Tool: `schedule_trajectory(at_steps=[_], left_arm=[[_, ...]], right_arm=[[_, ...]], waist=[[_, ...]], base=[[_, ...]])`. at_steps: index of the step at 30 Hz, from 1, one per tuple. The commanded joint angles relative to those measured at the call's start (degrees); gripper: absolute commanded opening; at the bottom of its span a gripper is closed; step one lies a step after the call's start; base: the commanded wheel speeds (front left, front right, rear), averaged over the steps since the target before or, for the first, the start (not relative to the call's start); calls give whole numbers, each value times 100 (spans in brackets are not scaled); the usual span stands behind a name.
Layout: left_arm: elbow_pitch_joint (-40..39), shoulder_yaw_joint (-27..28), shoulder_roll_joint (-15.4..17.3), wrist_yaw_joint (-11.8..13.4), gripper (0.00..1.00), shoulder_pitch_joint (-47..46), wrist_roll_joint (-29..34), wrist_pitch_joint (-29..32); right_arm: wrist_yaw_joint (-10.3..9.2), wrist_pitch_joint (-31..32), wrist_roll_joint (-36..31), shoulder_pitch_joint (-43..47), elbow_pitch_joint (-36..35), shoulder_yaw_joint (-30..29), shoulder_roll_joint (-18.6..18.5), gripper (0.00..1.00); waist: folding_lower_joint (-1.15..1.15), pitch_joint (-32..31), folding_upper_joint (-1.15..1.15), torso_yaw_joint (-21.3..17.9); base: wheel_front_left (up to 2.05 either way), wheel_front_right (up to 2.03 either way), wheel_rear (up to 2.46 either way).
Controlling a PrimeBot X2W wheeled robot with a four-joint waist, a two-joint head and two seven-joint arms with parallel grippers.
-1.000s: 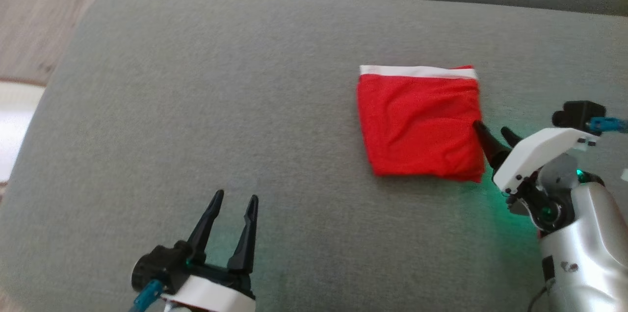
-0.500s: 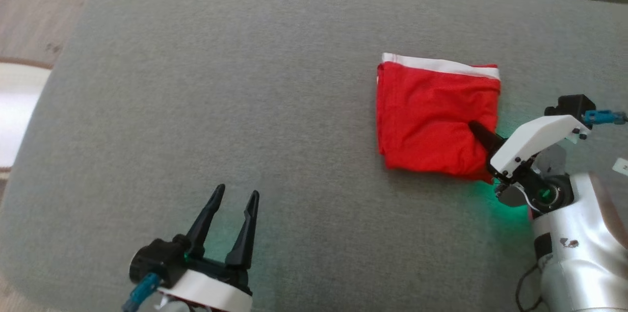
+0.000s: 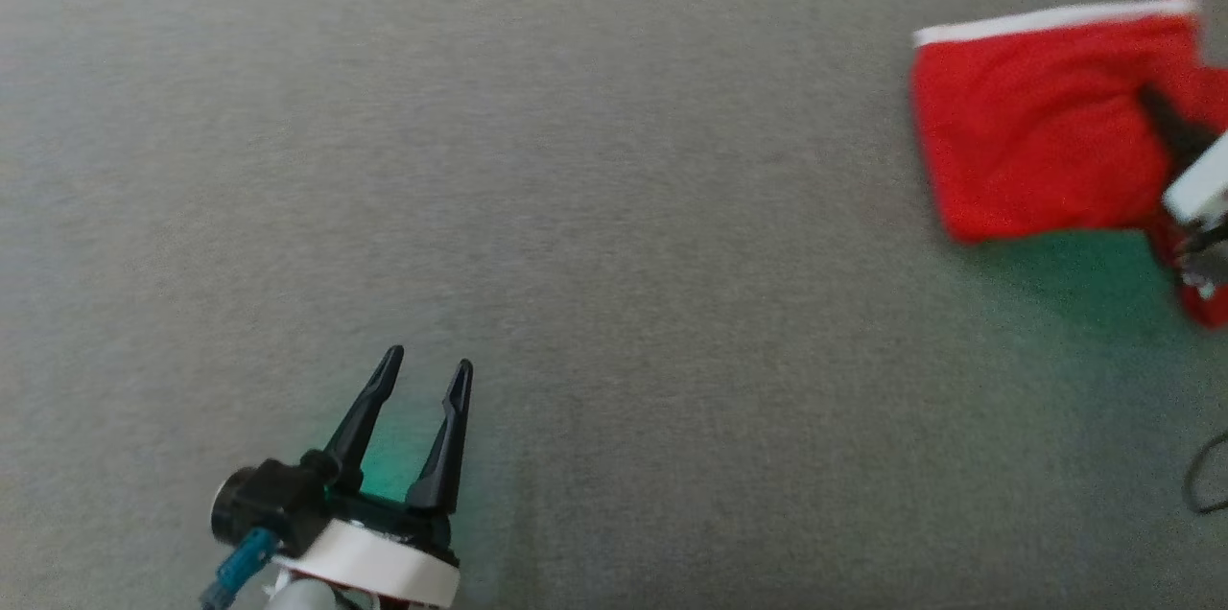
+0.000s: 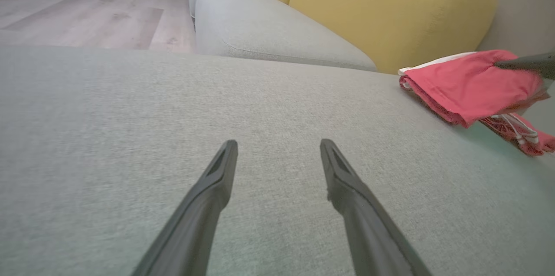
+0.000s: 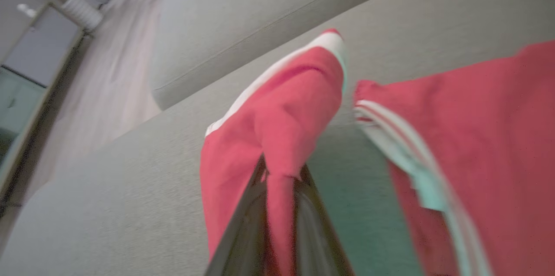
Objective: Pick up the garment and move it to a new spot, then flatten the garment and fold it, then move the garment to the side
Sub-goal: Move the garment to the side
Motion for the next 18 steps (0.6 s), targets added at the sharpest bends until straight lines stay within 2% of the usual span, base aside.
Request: schedule_trajectory(at_steps=[1, 8, 11, 12, 13, 14, 18], left_arm=[[-185, 196, 129, 10, 100, -204, 51, -38], [-244, 104, 395, 10, 100, -344, 53, -38], [-247, 115, 510, 10, 100, -370, 40, -38], [-249, 114, 539, 10, 100, -379, 32, -38], [-253, 111, 562, 10, 100, -390, 23, -38], [-252, 109, 572, 10, 100, -406, 5, -38], [-235, 172, 489, 10, 100, -390, -9, -38]], right_arm=[[39, 137, -63, -232, -344, -28, -201, 0], [39, 787, -564, -290, -670, -673, -839, 0], [39, 752, -1244, -338, -569, -902, -1016, 2], [39, 636, -1574, -351, -549, -940, -1072, 31], [39, 510, -1924, -359, -516, -972, -1105, 100], [39, 196, -2501, -394, -484, -1036, -1062, 100], [39, -549, -3331, -318, -622, -899, -912, 100]], waist=[[0, 232, 0, -312], [0, 522, 0, -468], [0, 606, 0, -473], [0, 629, 0, -469], [0, 645, 0, -462], [0, 648, 0, -435], [0, 557, 0, -362]], base=[[0, 0, 0], [0, 0, 0], [0, 0, 0], [0, 0, 0], [0, 0, 0], [0, 0, 0], [0, 0, 0]])
